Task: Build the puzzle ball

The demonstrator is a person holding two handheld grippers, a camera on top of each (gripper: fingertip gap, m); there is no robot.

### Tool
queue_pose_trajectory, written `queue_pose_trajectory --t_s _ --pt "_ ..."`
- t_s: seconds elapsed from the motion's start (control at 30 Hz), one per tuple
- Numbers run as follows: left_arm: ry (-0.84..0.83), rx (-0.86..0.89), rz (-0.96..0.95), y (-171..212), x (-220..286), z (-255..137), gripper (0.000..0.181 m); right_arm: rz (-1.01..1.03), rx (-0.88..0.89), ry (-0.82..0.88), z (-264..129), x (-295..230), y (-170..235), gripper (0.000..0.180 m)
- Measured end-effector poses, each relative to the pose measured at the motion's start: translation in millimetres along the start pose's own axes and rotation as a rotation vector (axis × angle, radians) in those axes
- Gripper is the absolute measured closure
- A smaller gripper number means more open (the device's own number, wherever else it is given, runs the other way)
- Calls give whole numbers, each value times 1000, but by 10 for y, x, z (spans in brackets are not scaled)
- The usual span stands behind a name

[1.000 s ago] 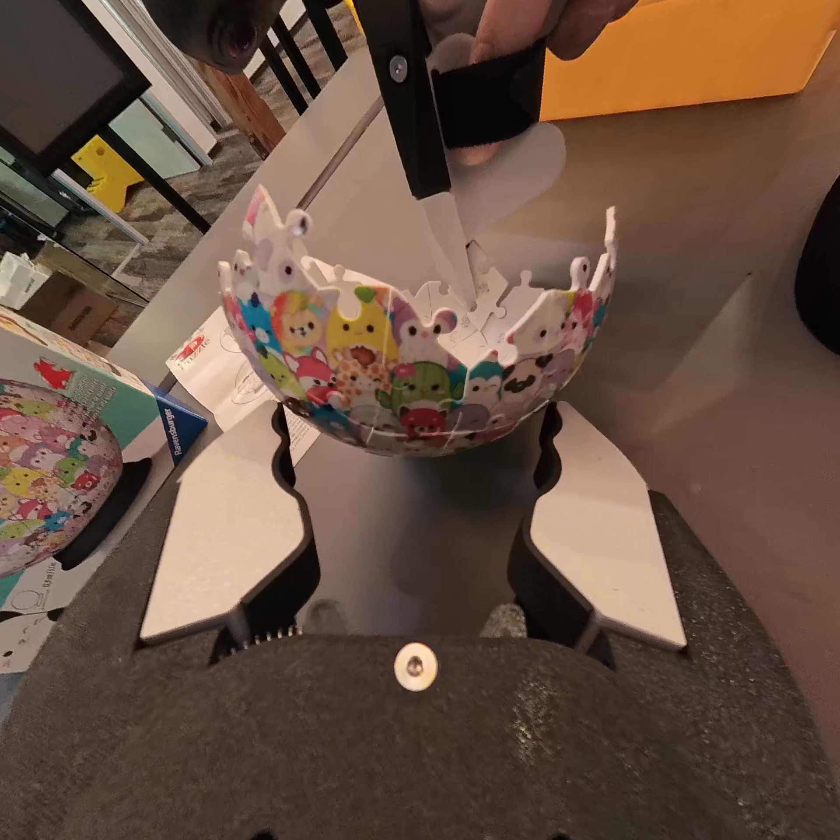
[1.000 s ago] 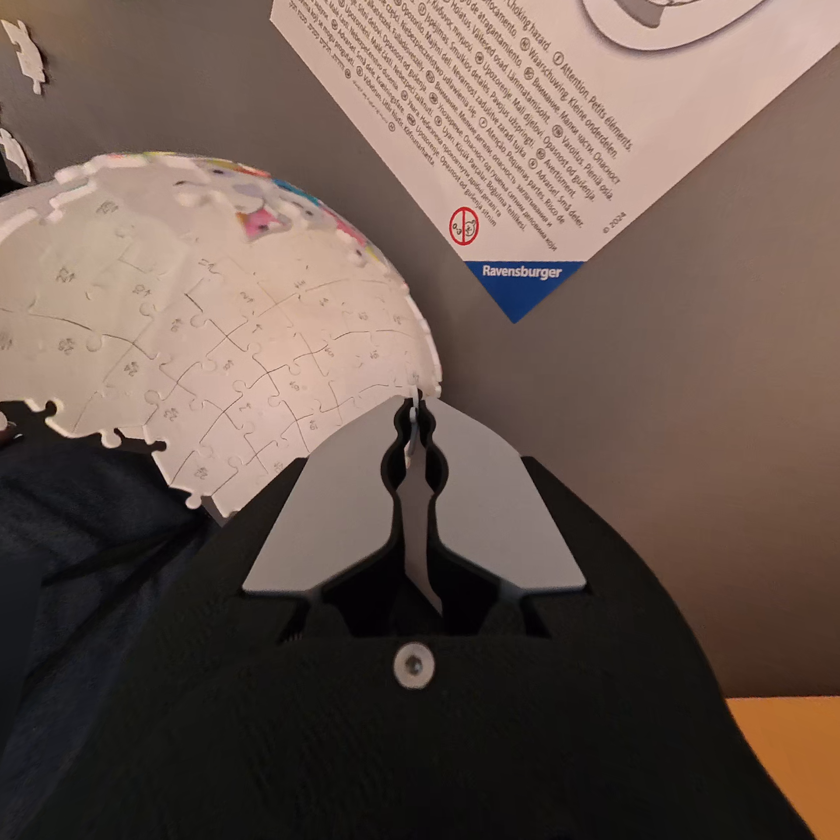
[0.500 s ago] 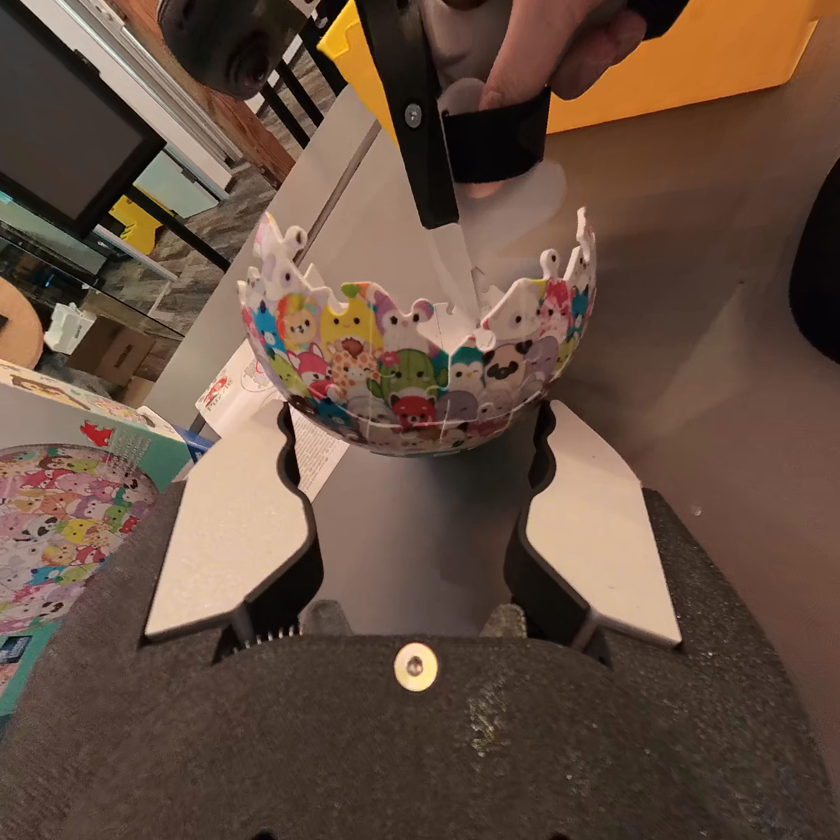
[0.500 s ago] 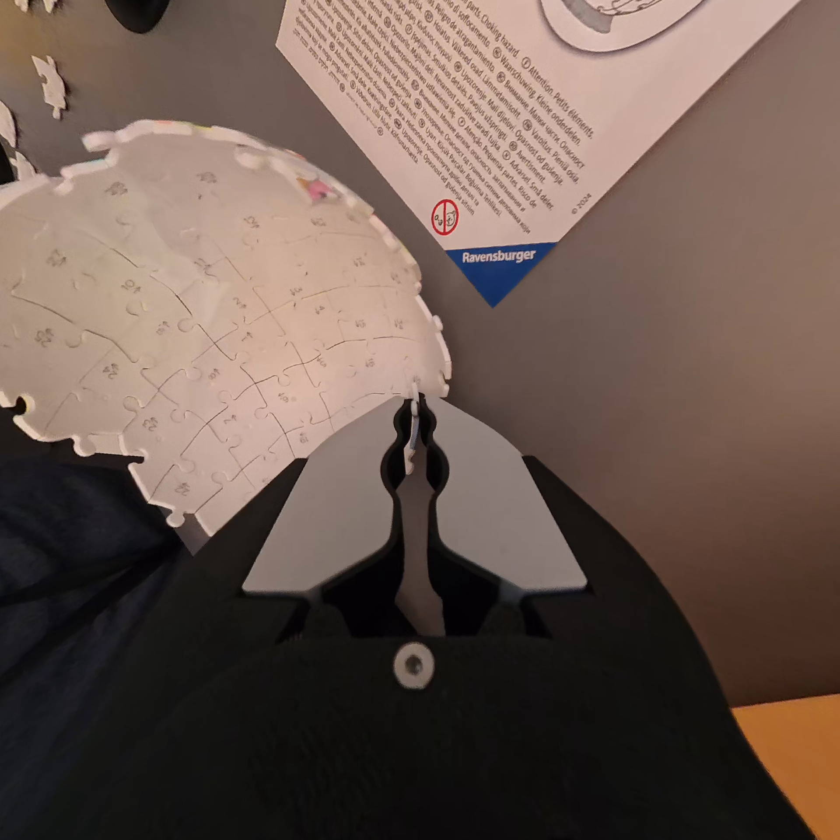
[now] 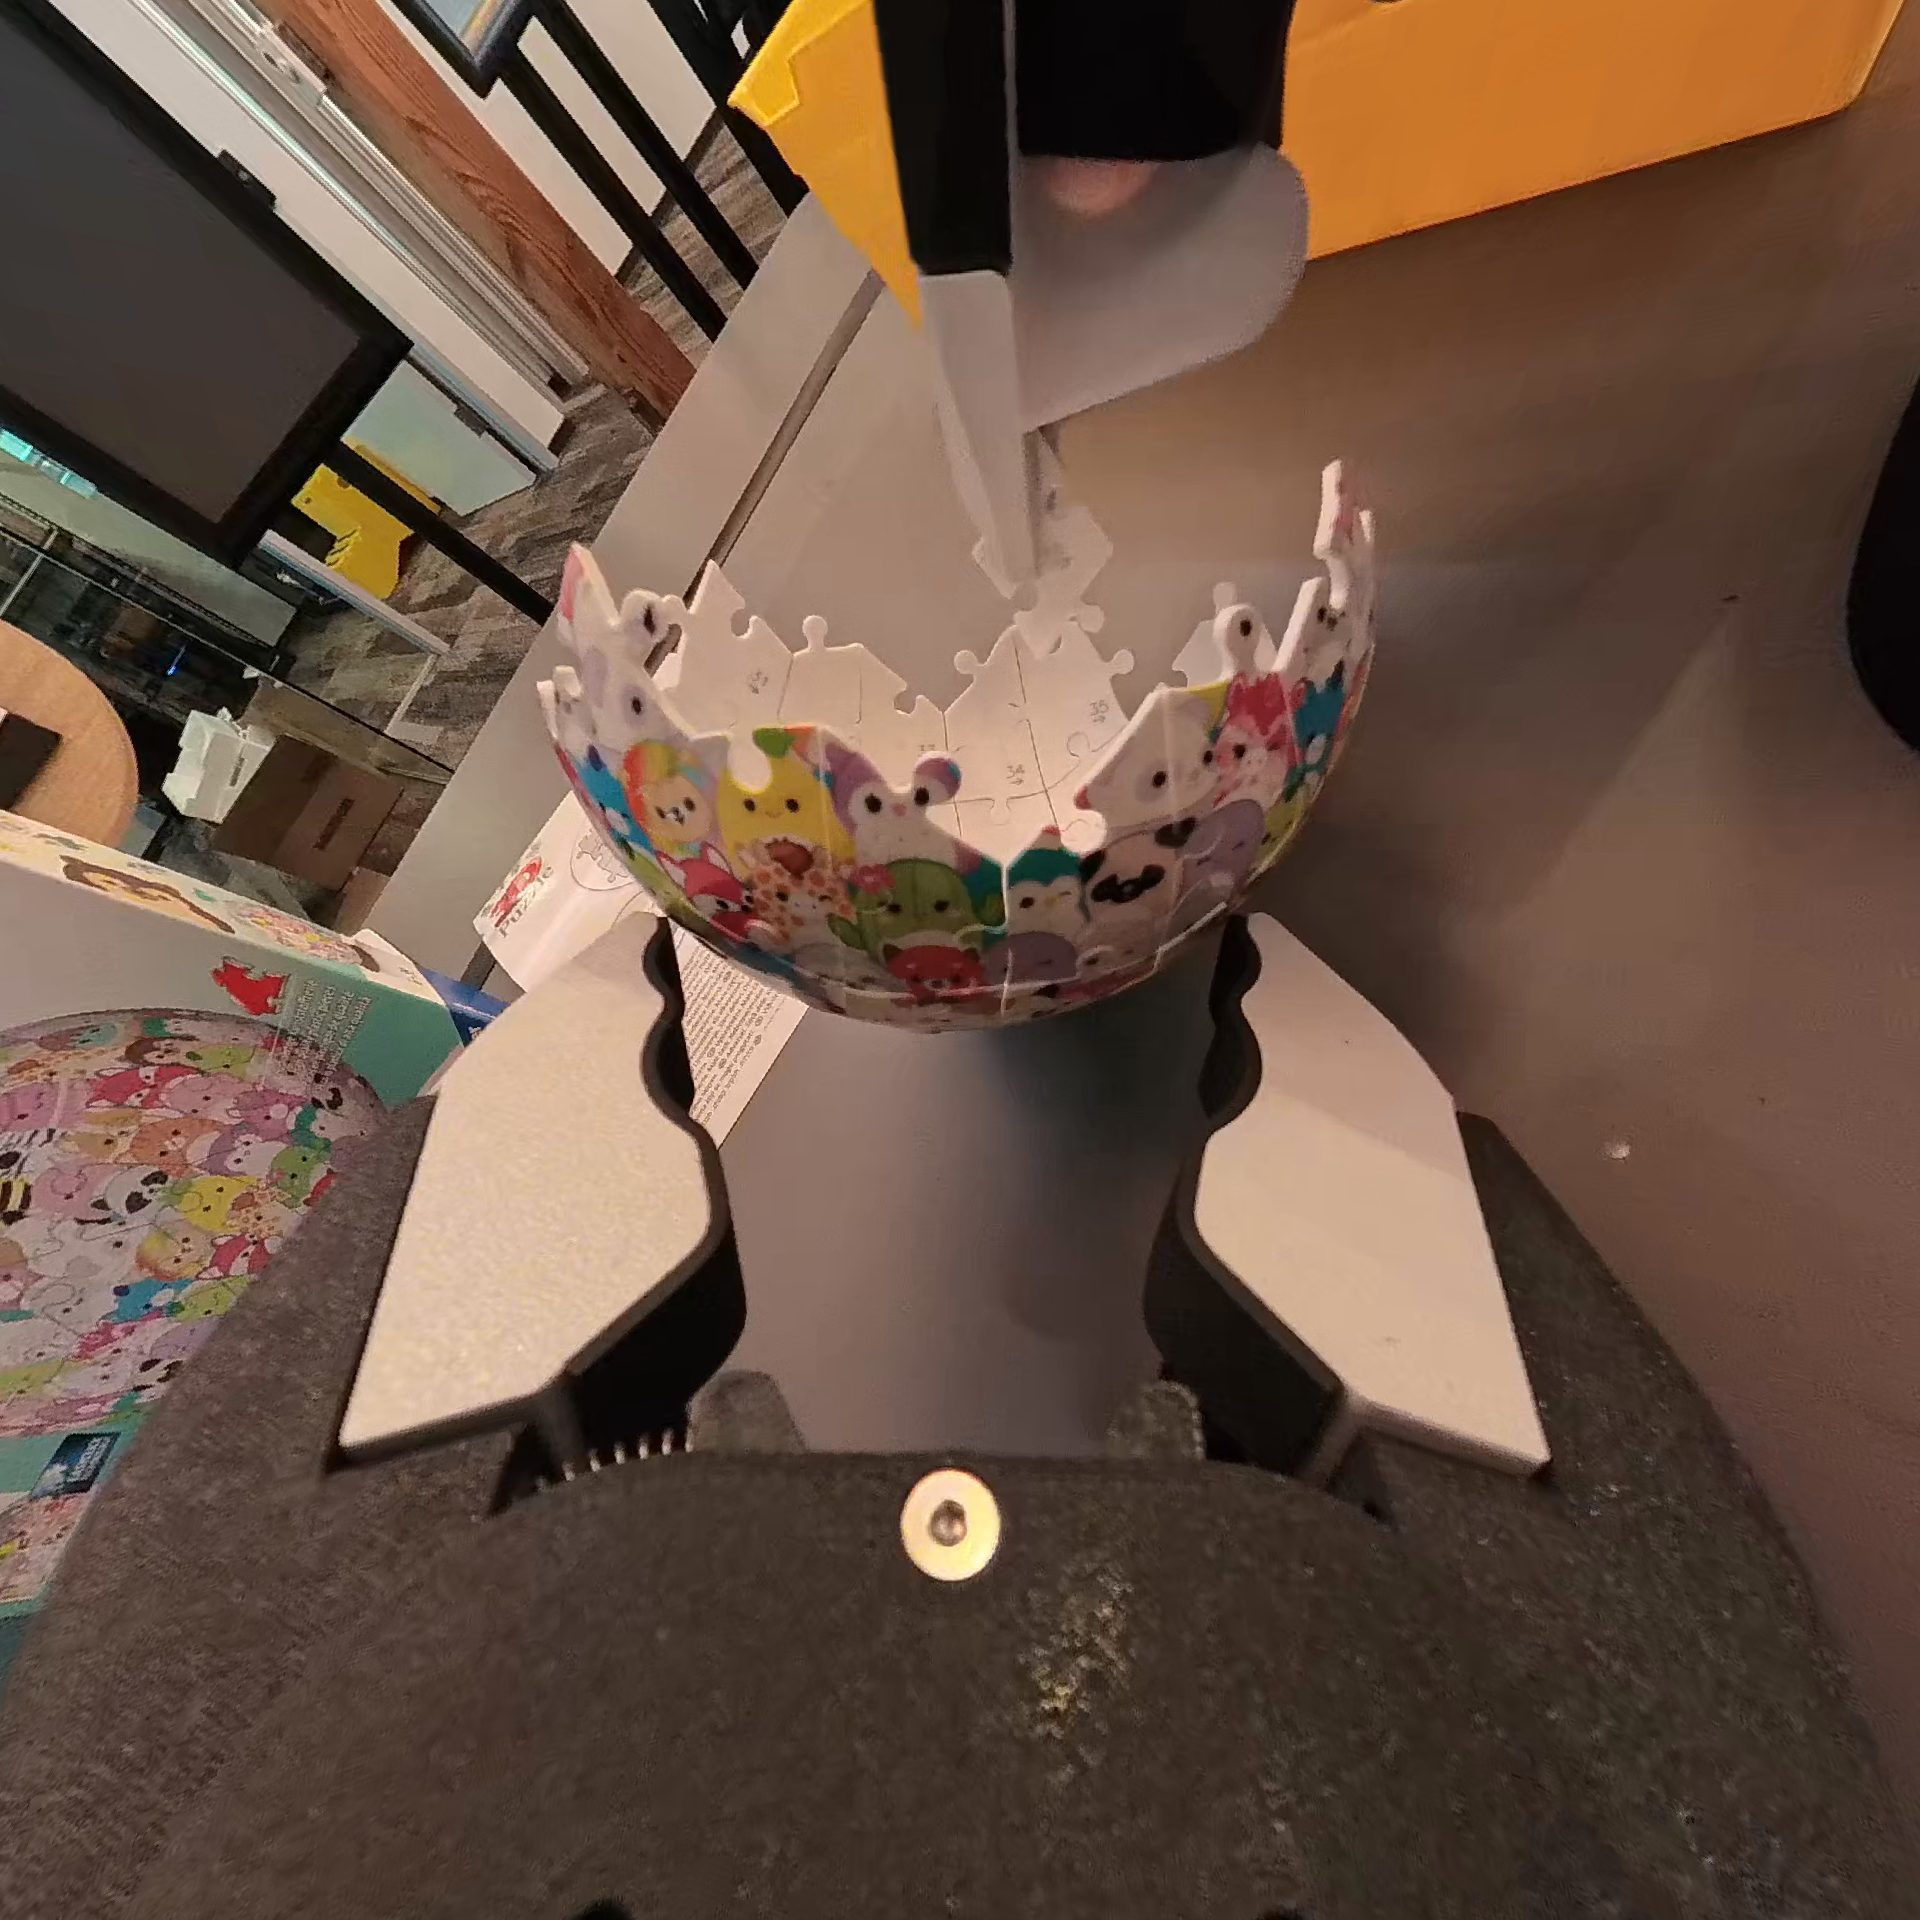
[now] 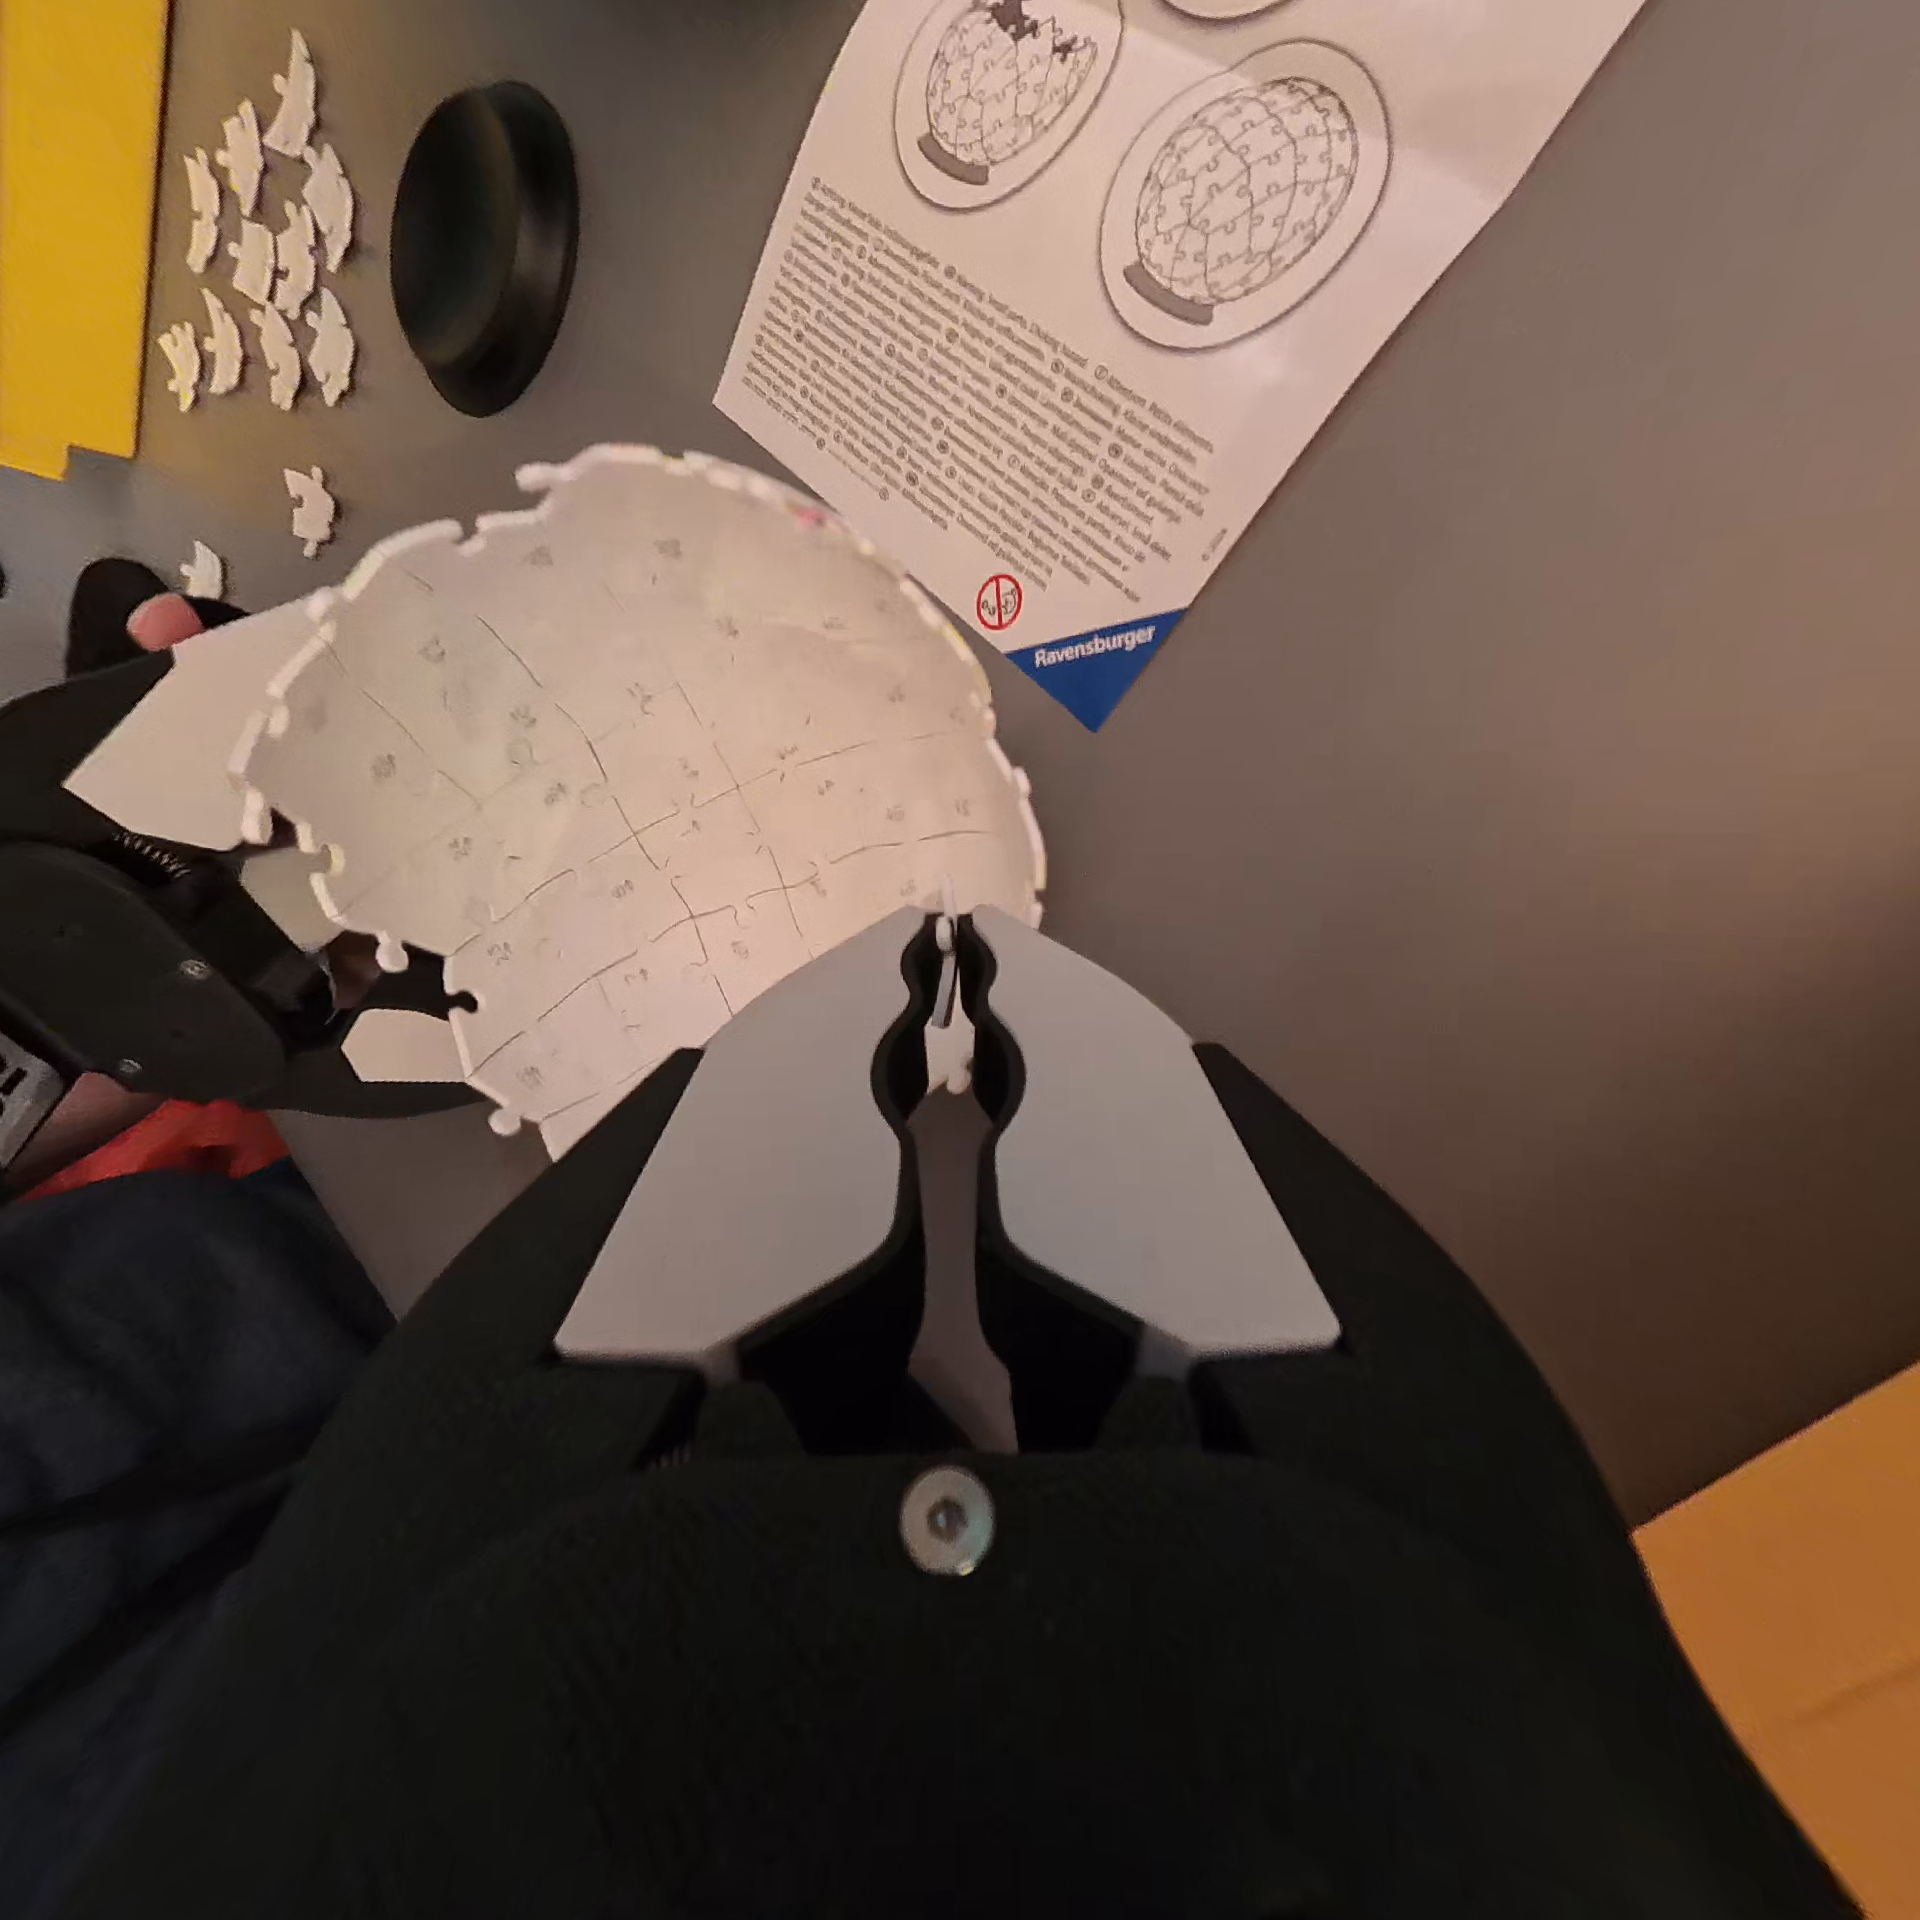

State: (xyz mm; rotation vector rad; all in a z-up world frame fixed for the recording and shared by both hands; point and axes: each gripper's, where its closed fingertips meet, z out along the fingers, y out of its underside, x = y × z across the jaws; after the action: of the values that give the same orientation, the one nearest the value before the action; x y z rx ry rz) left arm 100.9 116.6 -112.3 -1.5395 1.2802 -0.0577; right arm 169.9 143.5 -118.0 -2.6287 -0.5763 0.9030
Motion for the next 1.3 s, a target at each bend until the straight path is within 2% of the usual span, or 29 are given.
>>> queue_pose_trajectory --t_s 0.33,0.93,1.1,1.23,1.3 --pt "0 12 21 -10 -6 9 84 98 149 -18 13 82 79 176" --pt "-2 31 46 -64 11 14 87 149 122 0 101 129 196 176" --pt "2 27 34 -38 10 27 87 66 228 -76 -17 -60 17 176" --pt "4 21 22 -7 1 31 87 -56 412 -137 -204 -202 -227 176" --pt "3 13 24 20 -1 27 87 -67 445 -106 -226 -156 -261 176"
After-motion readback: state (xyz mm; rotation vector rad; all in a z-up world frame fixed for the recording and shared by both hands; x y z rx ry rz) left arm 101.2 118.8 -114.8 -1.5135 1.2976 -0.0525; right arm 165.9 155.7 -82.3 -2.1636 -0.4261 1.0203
